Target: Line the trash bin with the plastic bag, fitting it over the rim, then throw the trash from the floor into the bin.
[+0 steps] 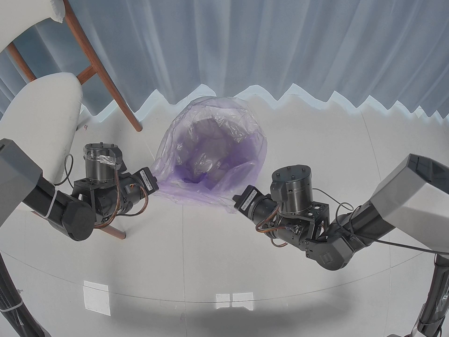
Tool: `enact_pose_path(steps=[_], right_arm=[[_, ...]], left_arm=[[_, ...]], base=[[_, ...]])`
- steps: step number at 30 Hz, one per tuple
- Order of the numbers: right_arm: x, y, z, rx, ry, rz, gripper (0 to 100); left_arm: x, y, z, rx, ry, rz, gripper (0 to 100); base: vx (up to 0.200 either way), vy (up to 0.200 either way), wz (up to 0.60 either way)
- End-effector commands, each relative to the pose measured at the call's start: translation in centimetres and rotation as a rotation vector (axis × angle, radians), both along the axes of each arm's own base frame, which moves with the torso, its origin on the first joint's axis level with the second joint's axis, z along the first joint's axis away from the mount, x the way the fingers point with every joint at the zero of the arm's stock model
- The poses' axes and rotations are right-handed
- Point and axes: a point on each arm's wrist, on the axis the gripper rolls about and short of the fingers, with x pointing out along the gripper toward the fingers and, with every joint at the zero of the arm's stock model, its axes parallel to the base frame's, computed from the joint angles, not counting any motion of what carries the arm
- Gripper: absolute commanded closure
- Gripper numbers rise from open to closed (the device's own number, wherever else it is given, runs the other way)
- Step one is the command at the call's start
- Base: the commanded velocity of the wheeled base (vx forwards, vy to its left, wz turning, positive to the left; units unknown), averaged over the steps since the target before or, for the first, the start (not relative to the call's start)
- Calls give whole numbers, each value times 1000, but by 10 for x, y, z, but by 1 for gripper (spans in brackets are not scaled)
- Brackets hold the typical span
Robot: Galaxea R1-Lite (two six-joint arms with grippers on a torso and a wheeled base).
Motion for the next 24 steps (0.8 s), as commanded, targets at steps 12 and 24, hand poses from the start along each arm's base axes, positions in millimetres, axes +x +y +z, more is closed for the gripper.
enact_pose_path(steps=[12,24], right_arm=[[11,-12,-36,-138,39,-63,100],[28,-30,-35,-158,20,-127,100]], left_arm=[[20,-7,-55,29,51,29,100],[25,-10,-60,-15,-15,32,100]], base=[[0,0,0],[0,0,0]])
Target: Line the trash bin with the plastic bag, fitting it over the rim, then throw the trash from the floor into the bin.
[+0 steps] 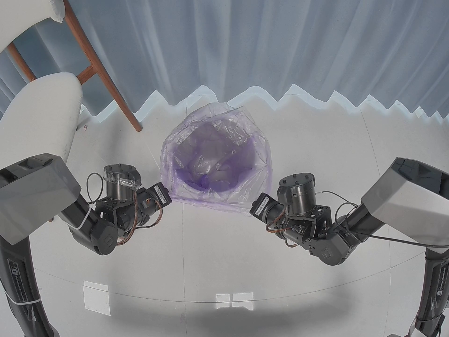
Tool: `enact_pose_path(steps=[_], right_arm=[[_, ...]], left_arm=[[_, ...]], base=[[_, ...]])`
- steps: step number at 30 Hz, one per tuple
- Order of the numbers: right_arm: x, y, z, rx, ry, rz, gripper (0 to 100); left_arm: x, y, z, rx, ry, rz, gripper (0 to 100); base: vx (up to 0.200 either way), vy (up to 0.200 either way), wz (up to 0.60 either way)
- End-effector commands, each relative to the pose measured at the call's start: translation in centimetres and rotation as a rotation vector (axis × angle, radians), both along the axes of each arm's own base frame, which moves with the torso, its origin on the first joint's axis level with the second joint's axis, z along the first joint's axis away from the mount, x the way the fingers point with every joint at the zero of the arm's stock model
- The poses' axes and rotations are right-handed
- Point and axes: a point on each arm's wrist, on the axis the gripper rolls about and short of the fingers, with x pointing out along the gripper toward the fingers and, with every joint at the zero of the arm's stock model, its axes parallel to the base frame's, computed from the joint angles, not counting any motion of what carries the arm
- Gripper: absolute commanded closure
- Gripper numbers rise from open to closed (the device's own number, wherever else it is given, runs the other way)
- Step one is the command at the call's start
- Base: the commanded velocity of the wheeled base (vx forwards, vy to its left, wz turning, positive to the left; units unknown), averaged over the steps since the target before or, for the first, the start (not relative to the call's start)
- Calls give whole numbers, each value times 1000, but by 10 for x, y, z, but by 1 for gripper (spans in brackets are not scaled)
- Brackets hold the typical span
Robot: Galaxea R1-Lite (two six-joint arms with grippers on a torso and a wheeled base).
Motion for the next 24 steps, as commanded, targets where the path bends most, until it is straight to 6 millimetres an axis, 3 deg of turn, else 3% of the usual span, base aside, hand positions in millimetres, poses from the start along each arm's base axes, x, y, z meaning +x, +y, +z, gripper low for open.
enact_pose_path(steps=[1,4,5,6,7,10,15,17,21,24], right_arm=[[3,-3,-1,-2,-1,-11,100],[3,-1,-1,0,-4,-2,100],[4,-1,0,3,-9,-2,0],[5,0,1,9,-15,-3,0],[6,1,3,17,-23,-4,0],[6,3,12,46,-62,1,0],[0,2,22,53,-72,8,0],[-5,1,23,50,-70,14,0],[-9,0,24,49,-69,17,0],[-10,-2,24,48,-66,15,0]], left_arm=[[-1,-1,-4,-6,8,2,100],[0,-3,0,-23,-16,-1,100],[0,-3,0,-23,-17,-1,100],[0,-3,3,-27,-24,-1,100],[-1,-3,4,-28,-26,-1,0],[-3,-4,8,-36,-34,-2,0],[-21,2,32,-70,-79,3,0],[-39,8,46,-76,-96,0,0],[-65,14,57,-79,-99,-20,0],[-68,20,66,-93,-124,-21,0]], base=[[0,0,0],[0,0,0],[0,0,0],[0,0,0],[0,0,0],[0,0,0],[0,0,0],[0,0,0],[0,0,0],[0,0,0]])
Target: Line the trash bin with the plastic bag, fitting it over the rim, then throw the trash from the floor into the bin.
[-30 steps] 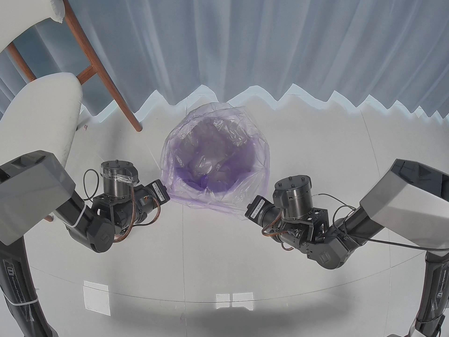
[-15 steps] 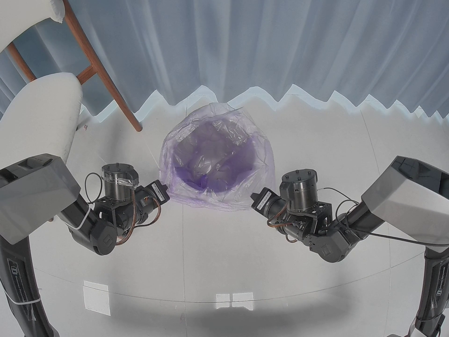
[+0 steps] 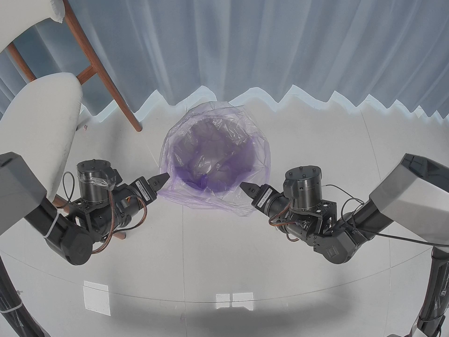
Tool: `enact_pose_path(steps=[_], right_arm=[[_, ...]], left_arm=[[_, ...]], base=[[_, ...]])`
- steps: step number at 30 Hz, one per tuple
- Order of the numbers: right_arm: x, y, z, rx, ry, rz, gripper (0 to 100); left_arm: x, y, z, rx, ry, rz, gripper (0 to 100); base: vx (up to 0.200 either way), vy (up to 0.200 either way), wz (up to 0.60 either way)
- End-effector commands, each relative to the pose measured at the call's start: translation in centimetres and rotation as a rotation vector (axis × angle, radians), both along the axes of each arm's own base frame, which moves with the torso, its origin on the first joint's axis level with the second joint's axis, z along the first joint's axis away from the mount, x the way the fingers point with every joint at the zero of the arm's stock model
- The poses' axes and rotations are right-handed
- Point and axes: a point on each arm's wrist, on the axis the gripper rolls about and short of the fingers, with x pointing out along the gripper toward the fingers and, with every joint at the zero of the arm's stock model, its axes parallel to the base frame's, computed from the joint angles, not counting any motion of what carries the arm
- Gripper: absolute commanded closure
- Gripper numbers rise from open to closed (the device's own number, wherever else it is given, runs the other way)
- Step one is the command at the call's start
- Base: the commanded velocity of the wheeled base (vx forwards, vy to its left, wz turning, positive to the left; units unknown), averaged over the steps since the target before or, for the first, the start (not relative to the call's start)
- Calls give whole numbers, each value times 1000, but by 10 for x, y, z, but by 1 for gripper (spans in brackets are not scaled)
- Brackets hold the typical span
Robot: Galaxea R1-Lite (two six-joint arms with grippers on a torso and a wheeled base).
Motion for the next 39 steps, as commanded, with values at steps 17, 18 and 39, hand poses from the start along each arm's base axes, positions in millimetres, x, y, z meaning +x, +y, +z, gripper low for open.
enact_pose_path(steps=[17,18,39], right_arm=[[-18,-9,22,24,-21,9,0],[-19,-10,23,25,-23,9,0],[-26,-15,33,38,-33,7,0]], left_arm=[[38,-4,32,215,-229,-52,0],[42,-8,29,242,-240,-67,0],[69,-20,27,355,-349,-78,100]], base=[[0,0,0],[0,0,0],[0,0,0]])
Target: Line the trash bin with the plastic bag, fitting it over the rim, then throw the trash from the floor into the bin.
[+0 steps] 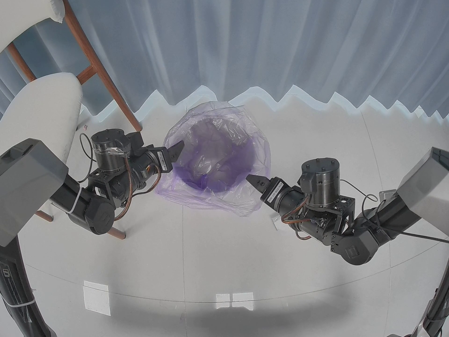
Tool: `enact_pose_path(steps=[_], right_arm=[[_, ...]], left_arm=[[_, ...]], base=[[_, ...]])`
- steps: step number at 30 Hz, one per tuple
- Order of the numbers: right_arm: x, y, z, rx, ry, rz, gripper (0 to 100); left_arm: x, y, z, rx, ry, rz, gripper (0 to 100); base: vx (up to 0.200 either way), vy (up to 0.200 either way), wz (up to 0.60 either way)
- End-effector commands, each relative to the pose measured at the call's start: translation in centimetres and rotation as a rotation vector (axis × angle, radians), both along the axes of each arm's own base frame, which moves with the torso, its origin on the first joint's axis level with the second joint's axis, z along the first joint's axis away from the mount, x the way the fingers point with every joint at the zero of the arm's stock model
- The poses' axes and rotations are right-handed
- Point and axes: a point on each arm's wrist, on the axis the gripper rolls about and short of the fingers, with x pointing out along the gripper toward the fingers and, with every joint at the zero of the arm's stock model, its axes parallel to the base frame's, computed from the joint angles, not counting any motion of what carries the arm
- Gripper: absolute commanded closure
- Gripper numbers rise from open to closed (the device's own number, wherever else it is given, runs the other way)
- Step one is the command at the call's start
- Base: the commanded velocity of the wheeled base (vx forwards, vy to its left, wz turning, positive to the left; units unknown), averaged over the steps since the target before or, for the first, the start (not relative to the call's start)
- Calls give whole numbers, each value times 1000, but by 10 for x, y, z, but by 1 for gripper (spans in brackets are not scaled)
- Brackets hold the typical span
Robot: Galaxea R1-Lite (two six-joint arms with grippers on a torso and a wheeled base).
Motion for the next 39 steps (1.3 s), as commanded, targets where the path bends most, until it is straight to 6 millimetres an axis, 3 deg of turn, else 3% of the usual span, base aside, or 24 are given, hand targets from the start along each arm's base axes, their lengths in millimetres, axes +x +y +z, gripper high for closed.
enact_pose_path(steps=[1,5,10,18,30,39], right_arm=[[-2,-2,4,5,-7,0,0],[-6,-4,4,2,0,1,0],[-8,-7,3,1,8,-2,0],[-10,-8,3,7,12,-5,0],[-12,-9,2,7,21,-7,0],[-11,-9,1,5,23,-7,0]], left_arm=[[6,1,-6,0,10,7,100],[9,3,-9,-40,26,14,100],[17,1,10,-225,21,17,100],[19,1,17,-469,118,27,100],[36,36,3,-764,248,145,100],[39,26,-6,-811,282,131,100]], base=[[0,0,0],[0,0,0],[0,0,0],[0,0,0],[0,0,0],[0,0,0]])
